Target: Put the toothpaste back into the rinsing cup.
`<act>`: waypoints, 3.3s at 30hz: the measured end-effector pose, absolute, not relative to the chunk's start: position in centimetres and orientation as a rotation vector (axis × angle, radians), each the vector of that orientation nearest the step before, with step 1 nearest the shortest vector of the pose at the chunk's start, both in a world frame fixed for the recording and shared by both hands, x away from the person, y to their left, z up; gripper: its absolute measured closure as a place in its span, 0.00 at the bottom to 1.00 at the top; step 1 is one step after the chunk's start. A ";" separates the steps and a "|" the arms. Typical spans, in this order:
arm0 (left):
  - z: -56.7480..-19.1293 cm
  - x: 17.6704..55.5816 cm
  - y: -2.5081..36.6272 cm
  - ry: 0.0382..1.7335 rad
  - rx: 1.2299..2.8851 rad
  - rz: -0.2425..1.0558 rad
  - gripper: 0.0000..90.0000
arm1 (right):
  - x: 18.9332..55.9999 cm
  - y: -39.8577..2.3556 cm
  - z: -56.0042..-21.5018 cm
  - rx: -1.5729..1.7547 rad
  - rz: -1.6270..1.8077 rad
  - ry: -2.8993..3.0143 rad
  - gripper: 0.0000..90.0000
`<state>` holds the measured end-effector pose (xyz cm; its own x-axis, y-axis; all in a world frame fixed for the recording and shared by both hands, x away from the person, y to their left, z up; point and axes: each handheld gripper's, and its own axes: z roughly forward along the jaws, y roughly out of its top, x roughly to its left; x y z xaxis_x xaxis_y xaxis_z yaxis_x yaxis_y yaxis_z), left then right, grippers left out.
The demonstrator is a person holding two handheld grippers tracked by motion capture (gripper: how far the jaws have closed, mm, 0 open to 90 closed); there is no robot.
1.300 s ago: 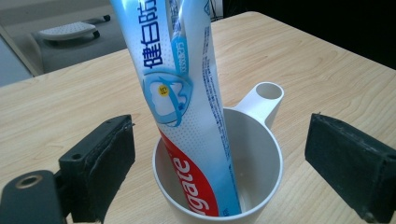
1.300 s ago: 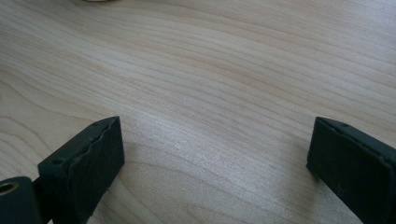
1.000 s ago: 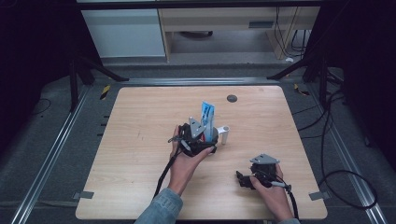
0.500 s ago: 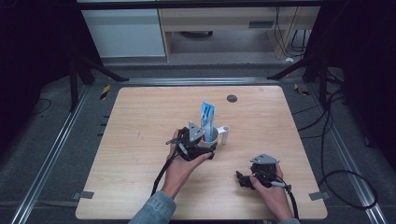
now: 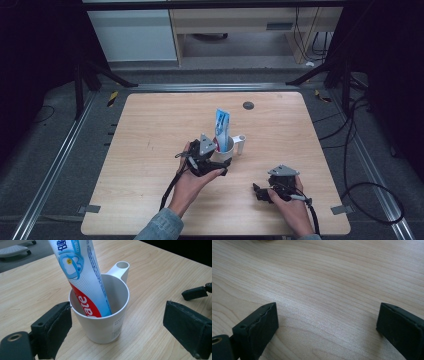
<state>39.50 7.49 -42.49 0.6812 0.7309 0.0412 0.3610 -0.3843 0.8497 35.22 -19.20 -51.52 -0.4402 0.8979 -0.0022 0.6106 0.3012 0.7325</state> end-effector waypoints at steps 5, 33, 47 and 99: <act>-42.7 39.4 8.1 0.829 2.022 0.537 0.08 | 35.2 -19.2 -51.5 1.346 0.940 2.161 0.05; -44.0 40.9 11.2 0.890 2.068 0.580 0.07 | 35.4 -19.1 -51.6 1.357 0.929 2.155 0.02; -44.9 41.4 15.1 0.978 2.099 0.572 0.05 | 35.4 -19.1 -51.6 1.357 0.930 2.156 0.02; -49.5 42.1 27.4 1.268 2.143 0.585 0.05 | 35.4 -19.1 -51.5 1.357 0.930 2.156 0.02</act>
